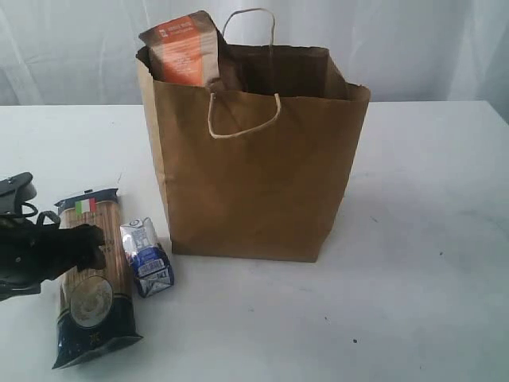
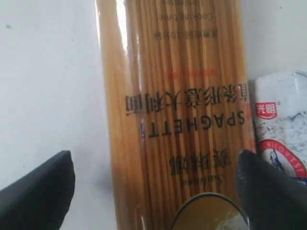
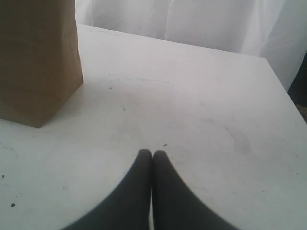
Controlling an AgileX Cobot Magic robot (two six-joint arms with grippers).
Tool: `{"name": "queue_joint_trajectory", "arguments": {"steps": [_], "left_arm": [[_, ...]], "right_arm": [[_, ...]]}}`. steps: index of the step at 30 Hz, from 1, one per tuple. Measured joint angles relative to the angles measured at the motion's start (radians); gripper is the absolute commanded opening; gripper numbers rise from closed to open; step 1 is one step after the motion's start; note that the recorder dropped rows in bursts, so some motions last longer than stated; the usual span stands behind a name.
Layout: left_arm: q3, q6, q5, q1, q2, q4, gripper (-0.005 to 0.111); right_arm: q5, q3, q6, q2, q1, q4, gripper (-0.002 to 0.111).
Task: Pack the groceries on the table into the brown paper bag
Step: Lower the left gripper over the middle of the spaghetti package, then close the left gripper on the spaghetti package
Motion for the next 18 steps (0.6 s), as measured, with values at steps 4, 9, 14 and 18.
{"name": "queue_joint_trajectory", "arguments": {"steps": [4, 9, 14, 18], "left_arm": [[-0.039, 0.000, -0.002, -0.038, 0.032, -0.006, 0.090], [-0.102, 0.000, 0.042, -0.055, 0.084, -0.008, 0.090], [-0.135, 0.002, 0.056, -0.063, 0.128, -0.005, 0.090], [-0.144, 0.006, 0.048, -0.066, 0.143, 0.001, 0.090]], "right_arm": [[0.000, 0.000, 0.000, 0.000, 0.000, 0.000, 0.000], [0.000, 0.000, 0.000, 0.000, 0.000, 0.000, 0.000], [0.000, 0.000, 0.000, 0.000, 0.000, 0.000, 0.000], [0.000, 0.000, 0.000, 0.000, 0.000, 0.000, 0.000]]}}
